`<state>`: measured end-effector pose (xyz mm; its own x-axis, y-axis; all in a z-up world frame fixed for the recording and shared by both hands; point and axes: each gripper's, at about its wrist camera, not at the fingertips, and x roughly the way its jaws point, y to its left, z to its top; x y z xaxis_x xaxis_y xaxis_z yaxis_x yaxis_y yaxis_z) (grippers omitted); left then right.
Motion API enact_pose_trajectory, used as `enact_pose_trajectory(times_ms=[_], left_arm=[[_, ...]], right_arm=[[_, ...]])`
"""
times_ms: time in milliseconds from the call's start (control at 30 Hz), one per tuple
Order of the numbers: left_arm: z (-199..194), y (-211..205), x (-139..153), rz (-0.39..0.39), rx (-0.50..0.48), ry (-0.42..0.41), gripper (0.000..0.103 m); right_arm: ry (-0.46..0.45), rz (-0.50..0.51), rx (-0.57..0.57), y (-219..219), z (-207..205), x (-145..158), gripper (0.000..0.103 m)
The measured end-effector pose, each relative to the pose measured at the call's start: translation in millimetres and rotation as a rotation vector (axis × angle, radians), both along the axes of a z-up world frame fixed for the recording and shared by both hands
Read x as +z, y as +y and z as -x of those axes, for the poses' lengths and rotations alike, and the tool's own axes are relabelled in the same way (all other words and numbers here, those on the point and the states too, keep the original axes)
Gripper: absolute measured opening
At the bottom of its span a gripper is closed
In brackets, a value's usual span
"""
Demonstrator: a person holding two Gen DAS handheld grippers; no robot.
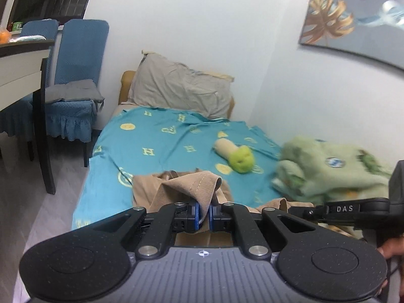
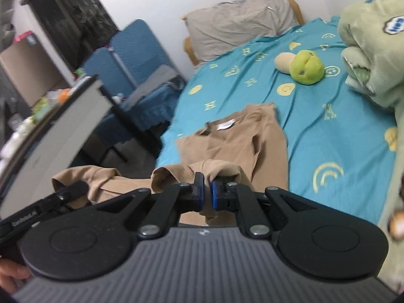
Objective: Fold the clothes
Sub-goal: 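Grasp the hem with both grippers and fold it up toward the collar, then release the folded hem with both grippers and lift them away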
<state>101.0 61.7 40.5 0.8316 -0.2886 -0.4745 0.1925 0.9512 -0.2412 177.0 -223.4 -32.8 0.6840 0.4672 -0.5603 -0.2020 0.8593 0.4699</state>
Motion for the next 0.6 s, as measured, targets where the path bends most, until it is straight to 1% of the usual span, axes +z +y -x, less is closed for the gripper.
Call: enact_pose_trajectory(times_ms=[100, 167, 233, 300, 400, 500, 600], left_arm=[[-53, -5, -32, -0.02, 0.015, 0.033, 0.007], [-81, -5, -60, -0.043, 0.027, 0.063, 0.007], [-101, -5, -89, -0.057, 0.038, 0.097, 0.007], [-119, -4, -118, -0.063, 0.051, 0.157, 0.007], [-139, -4, -157, -0.101, 0.065, 0.239, 0.007], [-151, -7, -180, -0.153, 0.057, 0.285, 0.008], [-153, -9, -186, -0.173, 0.053, 0.286, 0.008]], right_arm=[[0.027, 0.047, -0.024, 11, -44, -27, 0.01], [0.07, 0.045, -0.04, 14, -68, -52, 0.01], [0.115, 0.047, -0.048, 17, -87, -80, 0.01], [0.154, 0.075, -0.051, 22, -103, -102, 0.01], [0.182, 0.152, -0.048, 35, -117, -122, 0.011], [0.189, 0.207, -0.027, 41, -124, -134, 0.012], [0.2, 0.199, -0.029, 38, -126, -139, 0.012]])
